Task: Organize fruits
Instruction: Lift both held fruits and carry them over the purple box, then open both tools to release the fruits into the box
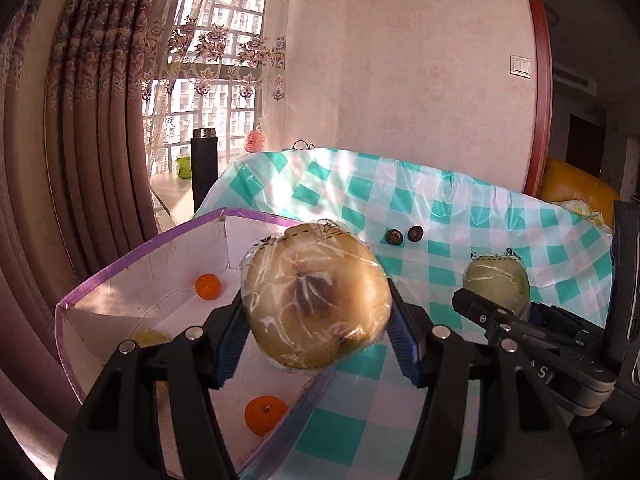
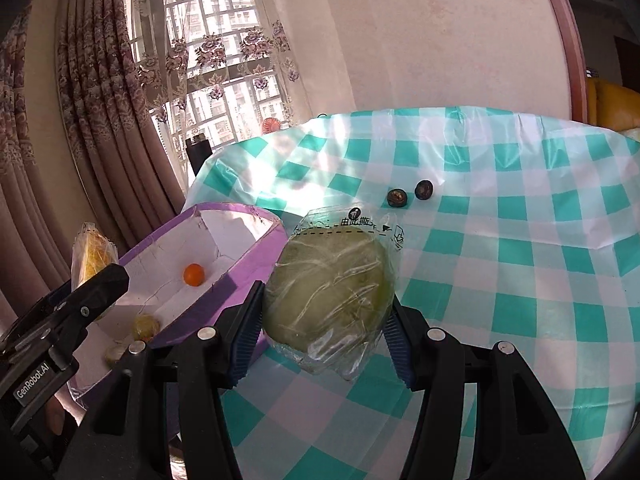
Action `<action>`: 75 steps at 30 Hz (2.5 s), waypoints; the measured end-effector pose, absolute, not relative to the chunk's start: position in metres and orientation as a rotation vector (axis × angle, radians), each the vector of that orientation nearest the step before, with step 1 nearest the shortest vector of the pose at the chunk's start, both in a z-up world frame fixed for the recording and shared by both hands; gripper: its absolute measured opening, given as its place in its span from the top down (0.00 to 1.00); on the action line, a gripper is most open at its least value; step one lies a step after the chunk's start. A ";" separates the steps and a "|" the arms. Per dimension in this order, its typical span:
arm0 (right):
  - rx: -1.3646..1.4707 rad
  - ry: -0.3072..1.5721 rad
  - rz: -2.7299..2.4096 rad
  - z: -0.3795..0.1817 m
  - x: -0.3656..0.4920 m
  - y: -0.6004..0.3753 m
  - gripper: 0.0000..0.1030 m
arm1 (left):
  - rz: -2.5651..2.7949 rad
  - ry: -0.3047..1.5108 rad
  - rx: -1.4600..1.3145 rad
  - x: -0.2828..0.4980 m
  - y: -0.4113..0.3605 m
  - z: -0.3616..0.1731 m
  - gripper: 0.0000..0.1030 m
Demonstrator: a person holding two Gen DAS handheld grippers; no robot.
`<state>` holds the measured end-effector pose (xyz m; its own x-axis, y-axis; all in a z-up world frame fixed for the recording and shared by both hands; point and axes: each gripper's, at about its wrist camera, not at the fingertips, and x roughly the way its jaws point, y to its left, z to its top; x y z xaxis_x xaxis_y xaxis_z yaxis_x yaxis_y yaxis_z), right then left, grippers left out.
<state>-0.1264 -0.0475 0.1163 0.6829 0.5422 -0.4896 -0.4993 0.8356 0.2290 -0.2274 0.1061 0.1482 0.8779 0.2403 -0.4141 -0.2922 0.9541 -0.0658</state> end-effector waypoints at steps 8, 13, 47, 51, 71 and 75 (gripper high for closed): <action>-0.059 0.562 0.671 0.127 -0.141 0.021 0.46 | 0.353 0.455 -0.214 -0.243 0.171 0.142 0.40; -0.114 0.563 0.701 0.130 -0.139 0.055 0.46 | 0.393 0.510 -0.242 -0.245 0.205 0.132 0.40; -0.585 0.548 0.605 0.084 -0.158 0.138 0.28 | 0.439 0.707 -0.242 -0.230 0.239 0.096 0.14; -0.551 0.547 0.616 0.085 -0.158 0.131 0.24 | 0.438 0.704 -0.235 -0.230 0.236 0.096 0.14; -0.311 0.428 0.647 0.104 -0.157 0.033 0.17 | 0.420 0.625 -0.007 -0.225 0.156 0.129 0.04; -0.269 0.435 0.607 0.100 -0.148 0.005 0.17 | 0.397 0.620 0.070 -0.218 0.127 0.133 0.02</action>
